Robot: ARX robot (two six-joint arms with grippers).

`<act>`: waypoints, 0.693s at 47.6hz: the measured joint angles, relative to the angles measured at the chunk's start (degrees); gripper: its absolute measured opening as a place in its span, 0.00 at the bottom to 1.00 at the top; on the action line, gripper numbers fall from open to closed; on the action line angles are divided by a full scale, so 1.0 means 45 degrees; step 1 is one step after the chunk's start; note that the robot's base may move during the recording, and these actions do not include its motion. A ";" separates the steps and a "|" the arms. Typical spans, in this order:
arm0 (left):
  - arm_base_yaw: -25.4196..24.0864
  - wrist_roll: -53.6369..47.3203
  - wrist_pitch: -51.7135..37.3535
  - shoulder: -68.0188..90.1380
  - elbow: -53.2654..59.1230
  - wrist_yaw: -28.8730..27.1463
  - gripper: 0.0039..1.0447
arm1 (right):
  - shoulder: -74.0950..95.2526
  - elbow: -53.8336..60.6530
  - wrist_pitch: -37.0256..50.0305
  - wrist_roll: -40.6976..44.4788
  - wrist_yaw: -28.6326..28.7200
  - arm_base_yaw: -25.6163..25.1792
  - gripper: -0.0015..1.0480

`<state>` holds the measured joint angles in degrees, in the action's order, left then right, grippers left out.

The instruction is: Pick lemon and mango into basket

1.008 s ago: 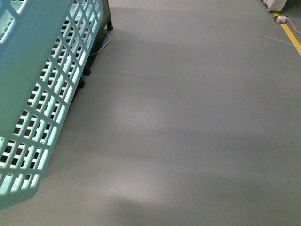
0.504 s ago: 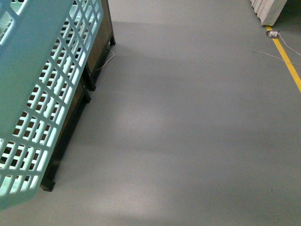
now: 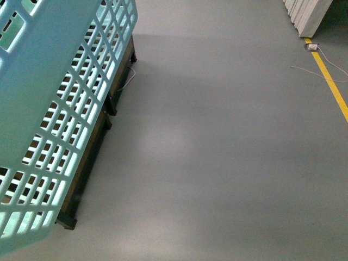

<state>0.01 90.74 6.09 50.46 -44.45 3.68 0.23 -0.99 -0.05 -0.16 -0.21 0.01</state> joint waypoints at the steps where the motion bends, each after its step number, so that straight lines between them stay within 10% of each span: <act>1: 0.0000 0.0034 0.0000 0.0000 0.0000 0.0005 0.04 | 0.0000 0.0000 0.0000 0.0000 0.0000 0.0000 0.92; 33: -0.0034 -0.0087 -0.0005 0.0010 0.0000 -0.0204 0.04 | 0.0000 0.0000 0.0000 0.0000 0.0044 0.0000 0.92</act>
<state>-0.14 90.35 6.07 50.50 -44.45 2.76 0.23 -0.99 -0.05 -0.16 -0.01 0.01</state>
